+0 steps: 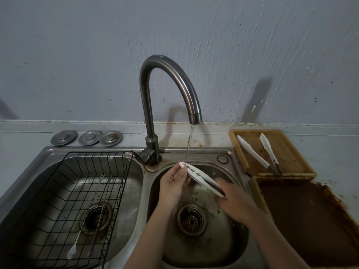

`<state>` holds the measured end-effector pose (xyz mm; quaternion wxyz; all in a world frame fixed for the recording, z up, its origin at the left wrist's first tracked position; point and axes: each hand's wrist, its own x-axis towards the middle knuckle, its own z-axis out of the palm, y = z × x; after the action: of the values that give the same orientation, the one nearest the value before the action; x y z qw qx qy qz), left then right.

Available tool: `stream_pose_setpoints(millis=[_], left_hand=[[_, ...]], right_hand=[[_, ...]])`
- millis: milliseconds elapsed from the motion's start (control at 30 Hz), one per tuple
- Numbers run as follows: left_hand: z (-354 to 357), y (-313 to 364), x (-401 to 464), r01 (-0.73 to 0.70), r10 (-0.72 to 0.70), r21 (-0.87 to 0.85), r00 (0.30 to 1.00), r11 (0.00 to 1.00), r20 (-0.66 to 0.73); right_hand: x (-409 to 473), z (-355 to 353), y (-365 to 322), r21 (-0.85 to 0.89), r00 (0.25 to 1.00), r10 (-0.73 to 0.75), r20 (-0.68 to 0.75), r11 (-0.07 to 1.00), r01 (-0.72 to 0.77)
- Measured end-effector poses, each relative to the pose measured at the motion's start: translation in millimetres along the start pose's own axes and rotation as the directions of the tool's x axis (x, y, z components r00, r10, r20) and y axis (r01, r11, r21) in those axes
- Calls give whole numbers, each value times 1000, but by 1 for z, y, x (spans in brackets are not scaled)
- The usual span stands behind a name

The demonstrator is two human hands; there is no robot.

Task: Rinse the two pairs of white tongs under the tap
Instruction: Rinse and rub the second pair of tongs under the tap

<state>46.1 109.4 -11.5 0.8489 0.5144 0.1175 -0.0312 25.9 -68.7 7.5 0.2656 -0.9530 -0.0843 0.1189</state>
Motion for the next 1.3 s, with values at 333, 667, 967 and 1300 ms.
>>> stream_pose_setpoints(millis=[333, 667, 967, 1300], left_hand=[[24, 15, -7, 149, -150, -38, 989, 988, -4], [1, 33, 10, 184, -80, -507, 973, 842, 218], [-9, 30, -1, -4, -128, 379, 938, 925, 321], [-1, 29, 19, 16, -23, -67, 995, 998, -102]], right_hand=[[27, -5, -48, 282, 987, 101, 127, 950, -133], [19, -12, -40, 643, 721, -73, 689, 521, -561], [3, 3, -16, 675, 599, -324, 732, 233, -700], [11, 10, -37, 695, 673, -176, 719, 159, -701]])
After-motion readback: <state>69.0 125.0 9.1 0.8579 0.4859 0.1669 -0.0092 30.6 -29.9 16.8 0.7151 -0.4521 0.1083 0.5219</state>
